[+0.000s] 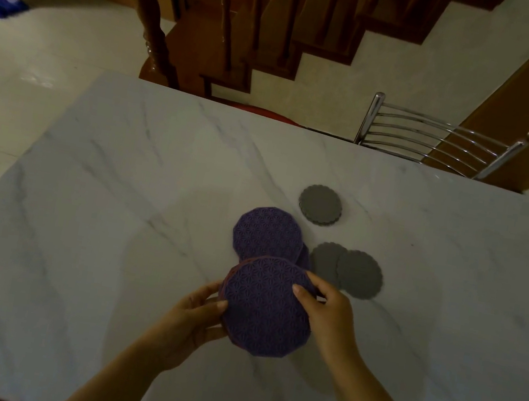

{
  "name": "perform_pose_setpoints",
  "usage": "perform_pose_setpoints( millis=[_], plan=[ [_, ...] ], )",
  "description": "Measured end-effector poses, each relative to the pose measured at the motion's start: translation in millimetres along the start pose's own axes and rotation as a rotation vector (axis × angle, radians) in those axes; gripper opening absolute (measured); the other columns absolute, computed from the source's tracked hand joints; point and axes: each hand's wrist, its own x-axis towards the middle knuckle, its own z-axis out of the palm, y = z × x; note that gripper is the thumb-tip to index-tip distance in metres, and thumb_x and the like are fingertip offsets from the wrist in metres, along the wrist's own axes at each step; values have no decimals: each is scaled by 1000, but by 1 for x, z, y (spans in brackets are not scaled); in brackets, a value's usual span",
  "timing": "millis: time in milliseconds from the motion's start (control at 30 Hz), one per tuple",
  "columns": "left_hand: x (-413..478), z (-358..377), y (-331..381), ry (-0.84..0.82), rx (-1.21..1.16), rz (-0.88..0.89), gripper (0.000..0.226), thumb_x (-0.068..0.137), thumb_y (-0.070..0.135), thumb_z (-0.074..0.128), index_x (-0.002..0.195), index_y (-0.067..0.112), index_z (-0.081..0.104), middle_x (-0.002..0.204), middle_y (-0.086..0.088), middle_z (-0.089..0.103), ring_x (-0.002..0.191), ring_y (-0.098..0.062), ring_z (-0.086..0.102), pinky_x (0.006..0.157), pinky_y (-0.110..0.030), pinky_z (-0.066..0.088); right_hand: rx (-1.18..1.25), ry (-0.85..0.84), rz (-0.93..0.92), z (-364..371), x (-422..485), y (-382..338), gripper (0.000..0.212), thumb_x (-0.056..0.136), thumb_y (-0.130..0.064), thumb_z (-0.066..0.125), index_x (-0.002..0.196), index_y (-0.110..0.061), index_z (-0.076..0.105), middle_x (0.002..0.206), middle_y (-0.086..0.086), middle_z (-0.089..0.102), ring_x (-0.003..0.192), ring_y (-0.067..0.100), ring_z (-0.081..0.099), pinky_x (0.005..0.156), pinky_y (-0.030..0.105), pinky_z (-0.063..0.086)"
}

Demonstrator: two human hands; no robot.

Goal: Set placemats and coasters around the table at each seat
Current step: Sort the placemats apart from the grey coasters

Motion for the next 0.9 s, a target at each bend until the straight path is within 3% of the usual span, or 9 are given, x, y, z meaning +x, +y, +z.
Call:
perform_pose_setpoints(
  millis=[100,267,333,400,500,600,667,900],
  plan=[
    [0,1,-1,18,38,-7,50,72,0,63,120,13,61,110,-9,73,93,-24,70,75,-41,60,-34,23,-15,2,0,1,38,85,-24,66,122,-19,63,116,3,66,105,21,62,90,38,51],
    [-1,-5,-2,77,5,18,53,72,-2,63,123,9,58,111,-12,71,90,-25,70,71,-40,61,-21,-27,-13,7,7,1,36,85,-33,65,120,-28,61,104,-12,63,89,2,59,71,12,44],
    [-3,-12,0,96,-30,38,52,72,-1,62,122,10,58,109,-11,72,89,-24,71,69,-39,61,25,-14,37,10,20,-2,33,86,-36,62,118,-28,60,104,-7,65,89,1,60,72,16,44],
    [-5,-19,2,120,-50,61,50,71,-1,62,120,11,59,106,-9,73,87,-22,71,67,-38,61,-59,-24,60,14,41,-5,38,88,-34,60,124,-21,55,112,2,63,101,15,61,82,27,45],
    [-8,-31,4,162,-89,94,47,71,-1,60,117,11,60,100,-7,75,83,-20,72,65,-37,61,-381,-64,-21,22,76,-14,55,85,-38,62,133,-16,46,130,12,53,118,26,50,99,38,42],
    [-11,-43,7,191,-111,114,45,72,0,60,115,12,61,102,-8,75,85,-22,72,66,-38,61,-733,-61,-55,31,104,-24,79,76,-56,63,138,-17,35,140,12,38,126,33,36,102,41,35],
    [-13,-48,8,206,-119,128,45,71,-1,60,114,14,63,102,-8,75,83,-22,73,63,-38,61,-844,-84,-7,36,117,-27,90,73,-62,63,141,-16,28,145,10,28,129,34,28,105,43,32],
    [-18,-59,12,243,-143,157,50,72,-3,57,119,13,59,102,-7,75,81,-20,72,67,-41,60,-810,-15,-23,44,125,-21,85,68,-53,74,134,-14,37,138,10,37,127,33,33,102,45,36]
  ],
)
